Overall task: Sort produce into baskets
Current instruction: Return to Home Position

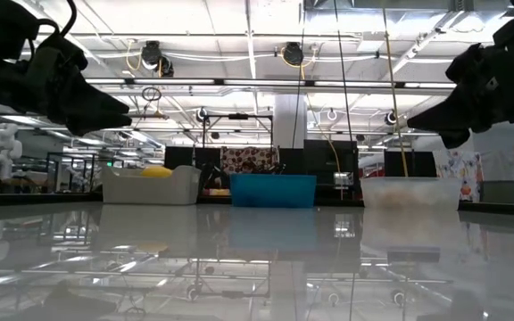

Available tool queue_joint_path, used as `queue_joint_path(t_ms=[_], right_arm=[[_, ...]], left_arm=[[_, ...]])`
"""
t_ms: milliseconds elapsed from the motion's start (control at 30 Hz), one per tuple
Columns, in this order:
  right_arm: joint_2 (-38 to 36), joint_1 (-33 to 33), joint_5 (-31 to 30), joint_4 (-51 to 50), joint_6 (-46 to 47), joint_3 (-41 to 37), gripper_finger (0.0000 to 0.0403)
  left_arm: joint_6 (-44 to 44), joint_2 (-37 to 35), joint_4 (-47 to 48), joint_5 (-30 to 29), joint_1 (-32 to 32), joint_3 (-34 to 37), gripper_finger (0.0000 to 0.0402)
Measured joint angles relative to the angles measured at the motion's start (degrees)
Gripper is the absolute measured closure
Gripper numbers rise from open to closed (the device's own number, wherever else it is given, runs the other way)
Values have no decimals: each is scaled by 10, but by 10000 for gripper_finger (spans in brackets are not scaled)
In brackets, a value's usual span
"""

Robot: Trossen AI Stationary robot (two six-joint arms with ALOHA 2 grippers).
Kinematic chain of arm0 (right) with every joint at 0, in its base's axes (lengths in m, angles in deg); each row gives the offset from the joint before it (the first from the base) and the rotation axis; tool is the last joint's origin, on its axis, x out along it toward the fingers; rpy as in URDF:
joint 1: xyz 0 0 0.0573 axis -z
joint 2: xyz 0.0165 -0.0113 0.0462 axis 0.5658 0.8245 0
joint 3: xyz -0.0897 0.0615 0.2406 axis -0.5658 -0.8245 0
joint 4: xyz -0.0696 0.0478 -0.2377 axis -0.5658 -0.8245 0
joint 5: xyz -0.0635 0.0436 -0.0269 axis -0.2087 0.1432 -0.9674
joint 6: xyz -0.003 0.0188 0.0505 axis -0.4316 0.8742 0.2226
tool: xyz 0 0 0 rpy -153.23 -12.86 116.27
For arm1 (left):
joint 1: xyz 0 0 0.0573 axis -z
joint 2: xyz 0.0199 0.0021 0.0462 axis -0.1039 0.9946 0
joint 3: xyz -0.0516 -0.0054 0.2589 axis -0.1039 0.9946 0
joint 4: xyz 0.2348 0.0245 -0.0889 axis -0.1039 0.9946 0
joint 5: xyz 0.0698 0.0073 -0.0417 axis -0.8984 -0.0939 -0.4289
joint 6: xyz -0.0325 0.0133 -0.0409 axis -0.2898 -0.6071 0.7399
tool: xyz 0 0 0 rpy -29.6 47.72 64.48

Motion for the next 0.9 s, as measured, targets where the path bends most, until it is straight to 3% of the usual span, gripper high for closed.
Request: queue_joint_path(t_ms=[233, 900], right_arm=[[27, 0, 0, 0, -17, 0, 403], [28, 0, 0, 0, 8, 0, 403]], left_arm=[[57, 0, -3, 0, 0, 0, 157], [57, 0, -5, 3, 0, 0, 157]])
